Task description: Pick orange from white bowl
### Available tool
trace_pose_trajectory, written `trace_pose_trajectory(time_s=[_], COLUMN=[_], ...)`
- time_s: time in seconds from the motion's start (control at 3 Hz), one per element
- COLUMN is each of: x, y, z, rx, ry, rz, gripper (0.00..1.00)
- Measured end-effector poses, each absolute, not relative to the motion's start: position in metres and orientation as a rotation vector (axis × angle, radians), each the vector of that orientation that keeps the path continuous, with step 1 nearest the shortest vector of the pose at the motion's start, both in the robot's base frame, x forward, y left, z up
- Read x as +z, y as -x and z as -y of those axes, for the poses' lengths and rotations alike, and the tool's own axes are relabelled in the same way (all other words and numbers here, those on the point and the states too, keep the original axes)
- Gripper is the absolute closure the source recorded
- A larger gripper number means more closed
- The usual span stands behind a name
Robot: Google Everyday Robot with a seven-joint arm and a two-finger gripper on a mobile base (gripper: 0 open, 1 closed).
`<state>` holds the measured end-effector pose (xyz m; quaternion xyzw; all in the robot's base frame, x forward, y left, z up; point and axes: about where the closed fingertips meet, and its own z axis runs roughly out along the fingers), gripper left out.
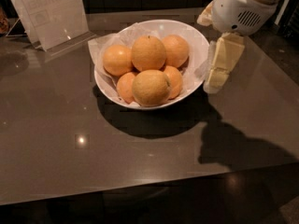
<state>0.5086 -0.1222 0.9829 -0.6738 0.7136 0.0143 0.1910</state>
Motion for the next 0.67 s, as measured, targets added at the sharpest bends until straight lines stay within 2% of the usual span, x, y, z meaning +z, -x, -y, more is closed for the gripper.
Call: trace_pose_trajectory(time_s=[0.67], x=[0.981], y=[-0.543], z=[0.045], rx=[0.196], ry=[2.065], rz=[-1.815], gripper=[0.0])
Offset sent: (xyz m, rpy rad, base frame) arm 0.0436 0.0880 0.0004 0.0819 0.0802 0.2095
